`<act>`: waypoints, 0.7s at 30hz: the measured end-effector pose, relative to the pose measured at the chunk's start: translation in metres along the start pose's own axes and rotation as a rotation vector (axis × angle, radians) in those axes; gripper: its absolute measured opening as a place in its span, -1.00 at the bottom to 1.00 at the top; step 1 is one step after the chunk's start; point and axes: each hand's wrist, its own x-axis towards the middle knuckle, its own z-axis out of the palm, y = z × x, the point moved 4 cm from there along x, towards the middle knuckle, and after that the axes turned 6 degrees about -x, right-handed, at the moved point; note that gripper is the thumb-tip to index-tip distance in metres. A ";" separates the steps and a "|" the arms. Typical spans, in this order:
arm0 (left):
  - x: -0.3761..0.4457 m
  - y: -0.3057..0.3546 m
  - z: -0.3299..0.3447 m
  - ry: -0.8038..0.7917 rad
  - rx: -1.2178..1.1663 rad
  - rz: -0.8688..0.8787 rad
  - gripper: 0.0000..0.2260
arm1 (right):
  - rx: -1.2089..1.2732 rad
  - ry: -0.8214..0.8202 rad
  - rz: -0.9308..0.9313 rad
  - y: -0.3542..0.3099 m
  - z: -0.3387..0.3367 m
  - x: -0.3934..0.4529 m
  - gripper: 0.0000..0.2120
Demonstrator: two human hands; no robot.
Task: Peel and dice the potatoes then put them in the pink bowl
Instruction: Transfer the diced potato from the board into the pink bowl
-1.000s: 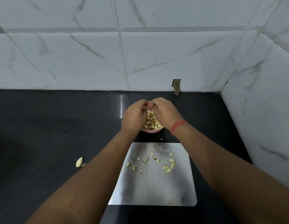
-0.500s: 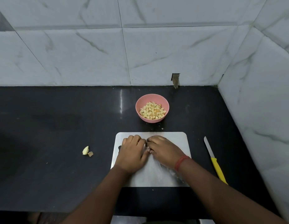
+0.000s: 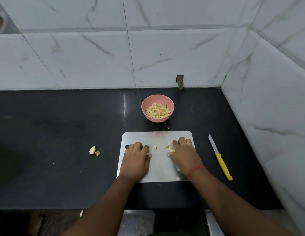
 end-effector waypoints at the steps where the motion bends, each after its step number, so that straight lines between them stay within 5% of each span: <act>1: 0.001 0.003 0.001 -0.016 -0.015 -0.014 -0.80 | 0.029 -0.003 0.017 -0.006 0.001 0.000 -0.66; 8: 0.009 0.018 0.012 -0.108 -0.135 -0.063 -0.82 | 0.128 -0.067 -0.009 -0.033 -0.002 0.005 -0.32; 13: 0.014 0.023 0.010 -0.157 -0.179 -0.076 -0.59 | 0.050 -0.111 -0.153 -0.042 -0.001 0.013 -0.56; 21: 0.018 0.030 0.007 -0.207 -0.046 0.018 -0.82 | -0.059 0.025 -0.238 -0.045 -0.004 0.005 -0.70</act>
